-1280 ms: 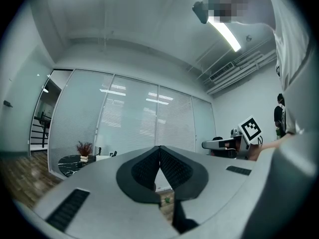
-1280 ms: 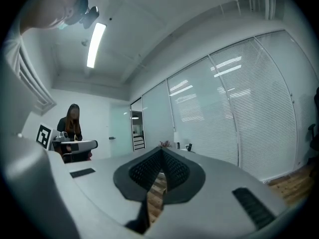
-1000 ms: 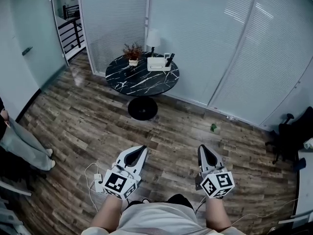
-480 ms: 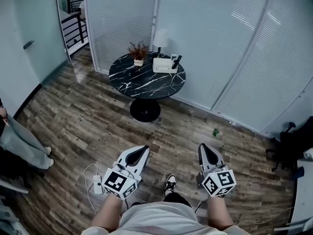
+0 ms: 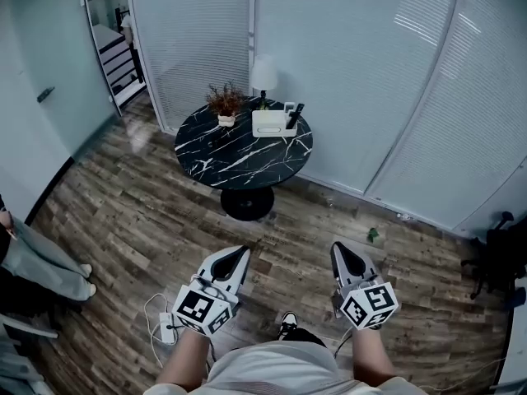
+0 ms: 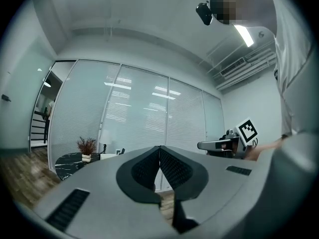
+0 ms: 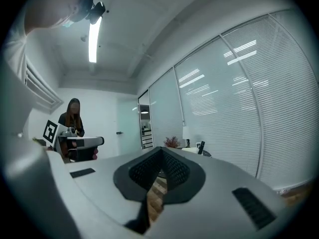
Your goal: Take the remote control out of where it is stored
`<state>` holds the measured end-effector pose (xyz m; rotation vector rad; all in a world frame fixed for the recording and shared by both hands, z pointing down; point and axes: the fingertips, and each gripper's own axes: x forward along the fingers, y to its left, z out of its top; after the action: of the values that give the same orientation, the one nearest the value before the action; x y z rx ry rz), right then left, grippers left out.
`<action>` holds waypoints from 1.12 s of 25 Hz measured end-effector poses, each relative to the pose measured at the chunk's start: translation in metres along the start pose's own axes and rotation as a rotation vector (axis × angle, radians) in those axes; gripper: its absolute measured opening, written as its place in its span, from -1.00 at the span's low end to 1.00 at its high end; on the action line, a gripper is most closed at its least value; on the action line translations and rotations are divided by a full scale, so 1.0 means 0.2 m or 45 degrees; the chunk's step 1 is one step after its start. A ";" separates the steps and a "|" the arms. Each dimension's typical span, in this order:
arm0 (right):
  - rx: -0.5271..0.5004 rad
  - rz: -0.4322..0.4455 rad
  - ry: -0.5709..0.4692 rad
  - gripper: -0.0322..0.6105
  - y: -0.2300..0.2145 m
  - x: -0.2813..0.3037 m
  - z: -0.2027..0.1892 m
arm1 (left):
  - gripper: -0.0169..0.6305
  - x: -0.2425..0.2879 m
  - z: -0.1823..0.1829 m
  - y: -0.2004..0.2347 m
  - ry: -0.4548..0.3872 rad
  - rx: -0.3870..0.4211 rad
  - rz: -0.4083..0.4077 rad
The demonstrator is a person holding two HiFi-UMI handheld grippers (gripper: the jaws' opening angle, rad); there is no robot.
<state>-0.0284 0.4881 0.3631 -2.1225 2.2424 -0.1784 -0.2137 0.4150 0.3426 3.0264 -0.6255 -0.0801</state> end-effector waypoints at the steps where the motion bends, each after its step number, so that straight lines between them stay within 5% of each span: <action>1: 0.012 0.001 0.008 -0.86 -0.07 0.03 0.01 | -0.92 0.07 0.00 0.01 0.003 -0.001 0.009; 9: 0.064 0.061 0.022 -0.86 -0.56 0.33 0.03 | -0.92 0.57 -0.03 0.09 0.041 0.025 0.104; 18: 0.147 0.099 0.065 -0.86 -0.78 0.59 -0.07 | -0.92 0.84 -0.07 0.25 0.093 0.030 0.179; 28: 0.121 -0.022 0.088 -0.86 -0.99 0.89 -0.04 | -0.92 1.21 -0.10 0.54 0.064 0.039 0.075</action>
<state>0.1572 0.3016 0.4026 -2.1188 2.2048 -0.3563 -0.0333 0.2204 0.3582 3.0259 -0.7180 0.0083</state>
